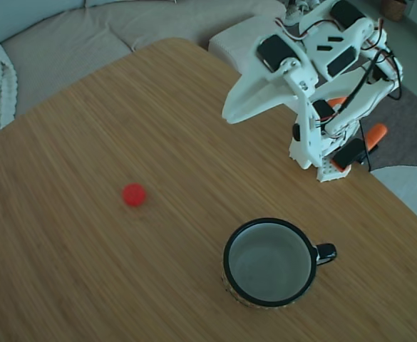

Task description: Grasp a red cap and put it in the cup.

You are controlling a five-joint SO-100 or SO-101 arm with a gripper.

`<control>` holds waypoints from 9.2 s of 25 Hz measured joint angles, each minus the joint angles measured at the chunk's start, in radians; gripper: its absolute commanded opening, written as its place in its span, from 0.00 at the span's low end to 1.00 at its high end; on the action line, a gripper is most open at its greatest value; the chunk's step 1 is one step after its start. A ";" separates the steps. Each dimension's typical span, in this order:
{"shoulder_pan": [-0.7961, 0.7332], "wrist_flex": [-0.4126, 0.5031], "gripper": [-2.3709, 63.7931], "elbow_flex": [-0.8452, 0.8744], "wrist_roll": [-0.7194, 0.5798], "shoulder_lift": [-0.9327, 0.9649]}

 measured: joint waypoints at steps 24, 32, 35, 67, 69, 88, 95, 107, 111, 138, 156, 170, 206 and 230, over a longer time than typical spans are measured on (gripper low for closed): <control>0.003 -0.120 0.03 -0.023 -0.002 -0.272; 0.009 -0.137 0.03 -0.196 -0.041 -0.541; 0.009 -0.166 0.03 -0.224 -0.055 -0.646; 0.291 -0.193 0.03 -0.563 -0.183 -1.273; 0.252 -0.172 0.03 -0.592 -0.173 -1.285; 0.127 -0.143 0.30 -0.785 -0.129 -1.465; 0.147 -0.143 0.30 -0.822 -0.129 -1.497; 0.210 -0.192 0.42 -0.824 -0.043 -1.497; 0.215 -0.192 0.53 -0.824 -0.043 -1.497; 0.175 0.074 0.54 -0.850 -0.268 -1.497; 0.146 0.078 0.54 -0.916 -0.268 -1.628; 0.252 0.078 0.54 -0.933 -0.268 -1.644; 0.138 0.084 0.53 -0.953 -0.267 -1.694; 0.186 0.089 0.54 -1.025 -0.267 -1.695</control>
